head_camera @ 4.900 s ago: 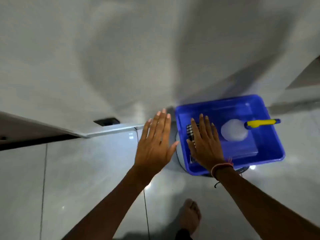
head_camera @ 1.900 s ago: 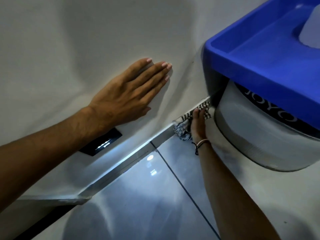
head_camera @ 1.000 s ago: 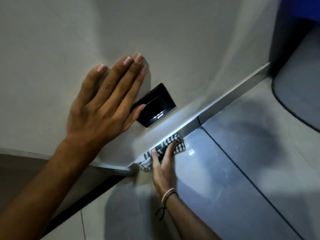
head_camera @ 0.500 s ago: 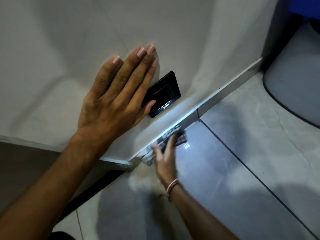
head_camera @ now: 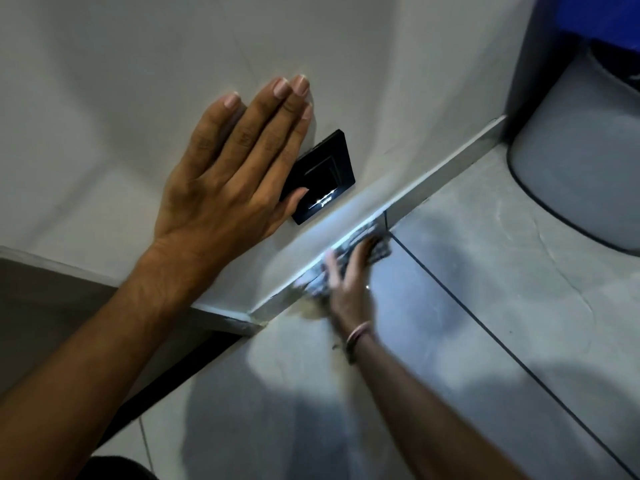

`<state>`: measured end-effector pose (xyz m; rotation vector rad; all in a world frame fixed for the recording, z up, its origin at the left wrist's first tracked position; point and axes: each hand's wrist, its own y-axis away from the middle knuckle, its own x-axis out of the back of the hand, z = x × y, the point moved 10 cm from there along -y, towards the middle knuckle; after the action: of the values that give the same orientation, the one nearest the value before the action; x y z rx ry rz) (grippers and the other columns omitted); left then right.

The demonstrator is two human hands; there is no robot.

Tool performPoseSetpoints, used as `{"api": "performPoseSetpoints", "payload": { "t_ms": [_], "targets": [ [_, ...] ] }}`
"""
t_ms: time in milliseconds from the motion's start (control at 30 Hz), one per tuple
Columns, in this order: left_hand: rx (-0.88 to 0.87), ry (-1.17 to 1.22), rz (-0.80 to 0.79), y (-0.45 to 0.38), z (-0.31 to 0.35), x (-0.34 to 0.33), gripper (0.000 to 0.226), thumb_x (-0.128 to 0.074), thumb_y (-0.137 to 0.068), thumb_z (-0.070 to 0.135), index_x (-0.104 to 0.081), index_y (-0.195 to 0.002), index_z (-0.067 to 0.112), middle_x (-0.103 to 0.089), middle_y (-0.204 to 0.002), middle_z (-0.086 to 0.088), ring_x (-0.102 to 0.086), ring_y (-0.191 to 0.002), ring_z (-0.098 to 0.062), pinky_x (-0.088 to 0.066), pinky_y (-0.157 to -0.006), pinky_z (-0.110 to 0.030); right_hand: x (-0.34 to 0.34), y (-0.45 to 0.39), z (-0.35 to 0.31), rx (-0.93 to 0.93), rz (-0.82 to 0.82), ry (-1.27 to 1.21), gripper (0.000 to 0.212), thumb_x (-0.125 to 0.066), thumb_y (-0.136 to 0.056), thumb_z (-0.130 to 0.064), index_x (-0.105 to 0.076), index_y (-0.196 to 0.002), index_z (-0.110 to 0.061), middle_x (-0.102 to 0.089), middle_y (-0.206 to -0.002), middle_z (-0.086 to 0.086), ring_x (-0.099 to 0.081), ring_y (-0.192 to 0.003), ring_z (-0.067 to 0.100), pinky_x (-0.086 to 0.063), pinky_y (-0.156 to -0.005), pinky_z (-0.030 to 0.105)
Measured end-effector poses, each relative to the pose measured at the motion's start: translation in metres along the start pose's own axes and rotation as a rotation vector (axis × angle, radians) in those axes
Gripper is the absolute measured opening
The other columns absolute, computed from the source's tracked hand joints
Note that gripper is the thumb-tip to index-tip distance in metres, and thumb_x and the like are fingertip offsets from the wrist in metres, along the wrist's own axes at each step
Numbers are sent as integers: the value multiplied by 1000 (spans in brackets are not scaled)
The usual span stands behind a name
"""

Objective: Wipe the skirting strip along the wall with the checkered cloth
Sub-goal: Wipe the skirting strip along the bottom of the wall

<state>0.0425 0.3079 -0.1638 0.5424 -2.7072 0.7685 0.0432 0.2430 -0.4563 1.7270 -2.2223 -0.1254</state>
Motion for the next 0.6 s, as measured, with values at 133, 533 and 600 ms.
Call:
{"api": "performPoseSetpoints", "payload": {
  "t_ms": [133,533,600],
  "targets": [
    [19,-2,-4,3,-2,-2,69,-41,-115,48,-36,-166,2,-37,-169,-16,-36,-155,-30,0,-128,-46,-114,121,13,40,-315,-60,104,-47,-84,-81,5,-161,-36,11,-169,-24,6,-155,-11,-15,-132,37],
    [-9,-46,-25,1,0,-3,68,-42,-113,48,-39,-164,3,-42,-166,-17,-44,-151,-33,-23,-120,-53,-50,51,8,-43,-161,-83,97,-47,-82,-83,-11,-160,-38,-32,-167,-3,-40,-150,17,-37,-123,43],
    [4,-38,-28,0,-2,-3,68,-43,-113,48,-39,-165,4,-41,-167,-17,-43,-152,-33,-23,-120,-53,-103,109,14,-35,-355,-152,102,-53,-81,-80,-12,-161,-33,-26,-170,-3,-30,-155,14,-31,-127,43]
  ]
}}
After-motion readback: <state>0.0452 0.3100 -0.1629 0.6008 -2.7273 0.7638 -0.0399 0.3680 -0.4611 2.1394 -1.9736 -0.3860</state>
